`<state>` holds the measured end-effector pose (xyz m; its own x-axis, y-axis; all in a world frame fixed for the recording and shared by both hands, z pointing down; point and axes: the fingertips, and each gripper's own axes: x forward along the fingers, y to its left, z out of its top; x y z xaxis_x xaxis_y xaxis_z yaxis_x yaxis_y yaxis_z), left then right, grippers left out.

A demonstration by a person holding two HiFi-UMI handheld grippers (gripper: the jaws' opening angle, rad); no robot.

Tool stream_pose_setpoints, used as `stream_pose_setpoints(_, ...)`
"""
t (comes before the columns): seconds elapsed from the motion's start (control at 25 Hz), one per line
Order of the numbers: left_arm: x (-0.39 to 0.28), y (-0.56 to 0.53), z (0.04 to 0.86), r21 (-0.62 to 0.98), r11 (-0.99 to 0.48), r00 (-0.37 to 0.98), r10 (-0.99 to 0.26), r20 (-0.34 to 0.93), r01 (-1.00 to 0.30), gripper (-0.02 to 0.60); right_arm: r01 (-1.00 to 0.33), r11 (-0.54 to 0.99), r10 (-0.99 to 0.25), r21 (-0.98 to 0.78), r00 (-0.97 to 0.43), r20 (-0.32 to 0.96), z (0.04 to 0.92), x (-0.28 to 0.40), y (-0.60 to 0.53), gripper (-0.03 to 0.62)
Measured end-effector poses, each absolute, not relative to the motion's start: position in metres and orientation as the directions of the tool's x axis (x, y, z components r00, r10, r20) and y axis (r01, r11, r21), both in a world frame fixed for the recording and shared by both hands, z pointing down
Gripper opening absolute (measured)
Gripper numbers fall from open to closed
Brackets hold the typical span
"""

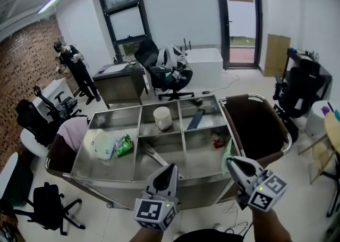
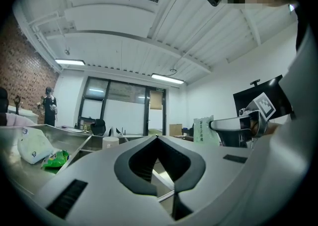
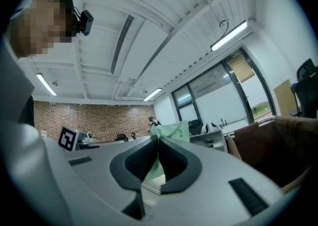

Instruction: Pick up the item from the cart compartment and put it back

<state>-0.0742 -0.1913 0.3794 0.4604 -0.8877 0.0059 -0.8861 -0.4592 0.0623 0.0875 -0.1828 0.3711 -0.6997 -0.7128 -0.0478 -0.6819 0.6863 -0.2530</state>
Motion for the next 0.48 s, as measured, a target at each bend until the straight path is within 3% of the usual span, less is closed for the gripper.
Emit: stream_pose_setpoints(0.48,-0.0712,-0.1924,0.3824,0.016,-0.464,0.464,-0.886,0.005,-0.886,0.0,-0.691,0.684,-0.716,-0.234,-0.697,-0.038,0.3671,0.0892,-0.1823,0.031)
